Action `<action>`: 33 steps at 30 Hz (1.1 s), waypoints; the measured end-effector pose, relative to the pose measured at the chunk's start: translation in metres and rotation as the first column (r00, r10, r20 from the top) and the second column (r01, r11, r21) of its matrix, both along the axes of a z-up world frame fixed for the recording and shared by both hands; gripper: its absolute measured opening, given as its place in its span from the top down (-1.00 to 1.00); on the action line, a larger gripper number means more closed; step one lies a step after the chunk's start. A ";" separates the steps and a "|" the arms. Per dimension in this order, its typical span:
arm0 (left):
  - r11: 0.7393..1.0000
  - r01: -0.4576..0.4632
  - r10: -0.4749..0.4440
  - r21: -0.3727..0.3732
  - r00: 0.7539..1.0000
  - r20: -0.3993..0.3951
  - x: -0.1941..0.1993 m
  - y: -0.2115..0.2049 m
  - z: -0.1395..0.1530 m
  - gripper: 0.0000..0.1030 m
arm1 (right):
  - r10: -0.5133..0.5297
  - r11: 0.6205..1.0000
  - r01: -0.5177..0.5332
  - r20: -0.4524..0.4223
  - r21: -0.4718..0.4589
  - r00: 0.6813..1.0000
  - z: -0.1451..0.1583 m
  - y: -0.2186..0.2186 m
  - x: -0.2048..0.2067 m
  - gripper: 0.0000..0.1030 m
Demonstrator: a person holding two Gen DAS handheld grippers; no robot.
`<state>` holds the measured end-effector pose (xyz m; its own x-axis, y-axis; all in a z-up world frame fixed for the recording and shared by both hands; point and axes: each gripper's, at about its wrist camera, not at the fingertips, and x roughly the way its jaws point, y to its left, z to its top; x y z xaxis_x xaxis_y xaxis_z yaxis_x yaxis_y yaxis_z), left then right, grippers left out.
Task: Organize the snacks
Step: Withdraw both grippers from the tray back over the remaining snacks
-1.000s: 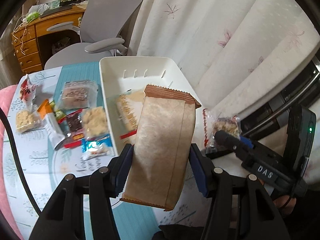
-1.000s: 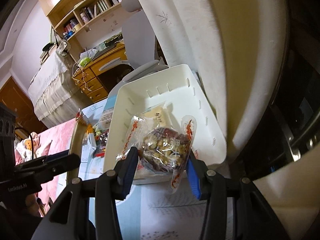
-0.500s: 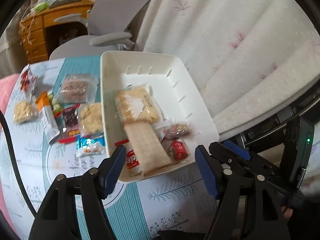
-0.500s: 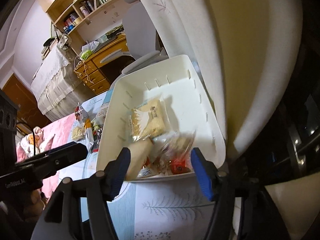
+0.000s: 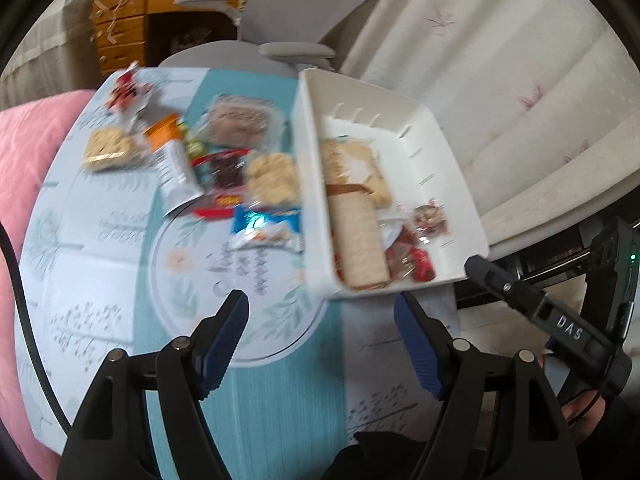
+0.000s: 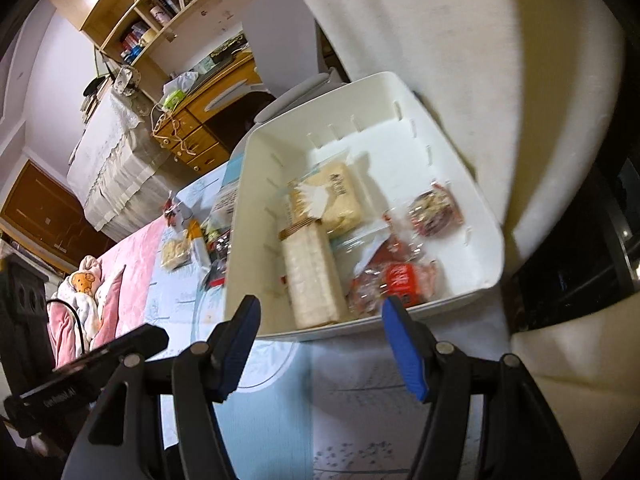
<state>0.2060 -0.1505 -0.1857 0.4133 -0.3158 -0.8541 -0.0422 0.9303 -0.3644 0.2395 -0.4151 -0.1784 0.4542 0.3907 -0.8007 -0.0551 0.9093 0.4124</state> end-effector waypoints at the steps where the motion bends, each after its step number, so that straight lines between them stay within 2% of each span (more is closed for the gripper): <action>1: 1.000 -0.009 0.009 -0.002 1.000 -0.004 -0.003 0.007 -0.001 -0.43 | 0.004 1.000 -0.004 -0.001 0.000 1.000 0.000 0.005 -0.001 -0.23; 6: 0.999 -0.048 0.048 -0.002 0.998 -0.036 -0.020 0.048 -0.006 -0.44 | 0.027 1.000 -0.027 -0.001 -0.012 1.000 0.003 0.036 -0.008 -0.23; 12: 0.999 -0.045 0.045 0.001 0.998 -0.054 -0.031 0.097 -0.005 -0.44 | 0.023 0.999 -0.023 0.000 -0.034 1.000 0.007 0.081 -0.022 -0.23; 16: 1.000 -0.028 0.028 0.004 0.997 -0.070 -0.034 0.129 -0.007 -0.47 | 0.004 0.998 -0.003 0.018 -0.061 1.000 0.010 0.112 -0.034 -0.23; 27: 0.993 0.110 -0.105 0.039 0.988 -0.114 -0.029 0.198 -0.016 -0.48 | -0.052 0.990 0.058 0.049 -0.131 0.997 0.003 0.199 -0.060 -0.23; 33: 0.994 0.107 -0.105 0.008 0.983 -0.152 -0.012 0.231 -0.026 -0.51 | -0.046 0.979 0.055 0.050 -0.195 0.998 -0.004 0.236 -0.065 -0.23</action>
